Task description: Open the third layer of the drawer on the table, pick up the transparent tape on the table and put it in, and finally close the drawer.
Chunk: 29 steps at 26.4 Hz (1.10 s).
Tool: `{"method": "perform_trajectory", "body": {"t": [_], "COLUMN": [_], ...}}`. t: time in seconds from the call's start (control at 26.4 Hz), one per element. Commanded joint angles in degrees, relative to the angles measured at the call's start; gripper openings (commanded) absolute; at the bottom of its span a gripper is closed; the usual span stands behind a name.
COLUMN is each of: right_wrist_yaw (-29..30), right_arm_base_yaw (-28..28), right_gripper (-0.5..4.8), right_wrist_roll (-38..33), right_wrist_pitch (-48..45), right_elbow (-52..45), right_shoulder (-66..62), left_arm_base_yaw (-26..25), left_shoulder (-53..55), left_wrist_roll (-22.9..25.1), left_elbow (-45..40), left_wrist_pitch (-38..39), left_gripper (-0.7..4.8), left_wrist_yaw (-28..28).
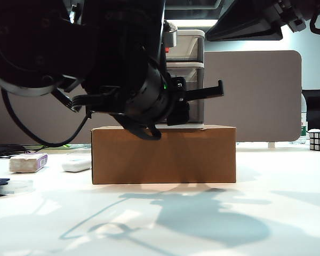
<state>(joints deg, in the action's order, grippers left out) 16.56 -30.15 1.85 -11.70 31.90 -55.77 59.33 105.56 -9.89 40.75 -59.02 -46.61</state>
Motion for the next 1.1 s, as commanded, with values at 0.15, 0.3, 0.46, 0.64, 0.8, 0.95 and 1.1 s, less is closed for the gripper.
{"method": "perform_trajectory", "body": {"t": [0.15,0.3,0.46,0.64,0.8,0.95,1.1], "right_wrist_yaw": [0.1,0.2,0.1,0.1,0.1,-1.1,-1.4], "right_arm_base_yaw": [0.0,0.0,0.0,0.0,0.0,0.2,0.9], "right_gripper": [-0.05,-0.05,-0.05,-0.05,-0.05,-0.05,-0.05], "right_wrist_roll": [0.2,1.2,1.2,1.2,1.2,1.4,1.4], "right_wrist_pitch": [-1.7,-7.0,-13.0,-13.0,-13.0,-13.5,-13.7], "right_elbow": [0.2,0.3,1.6,5.5,8.7,9.4,9.5], "right_shoulder": [-0.1,-3.2,-11.5,-17.5,-20.8,-21.3,-21.3], "left_arm_base_yaw": [0.0,-0.2,0.0,0.6,2.2,4.1,5.3], "left_shoulder": [-0.1,-0.1,-0.1,-0.1,-0.2,-0.2,-0.5], "left_wrist_roll": [0.2,0.0,-0.1,-0.1,0.0,-0.2,-2.6], "left_elbow": [0.2,0.2,0.2,0.2,0.1,-0.9,-2.7], "left_wrist_pitch": [0.1,0.2,0.2,0.3,1.5,1.6,1.5], "left_gripper": [0.03,-0.06,-0.06,-0.06,-0.06,-0.06,-0.06], "left_wrist_yaw": [0.3,0.3,0.3,0.0,-1.2,-4.1,-4.9]}}
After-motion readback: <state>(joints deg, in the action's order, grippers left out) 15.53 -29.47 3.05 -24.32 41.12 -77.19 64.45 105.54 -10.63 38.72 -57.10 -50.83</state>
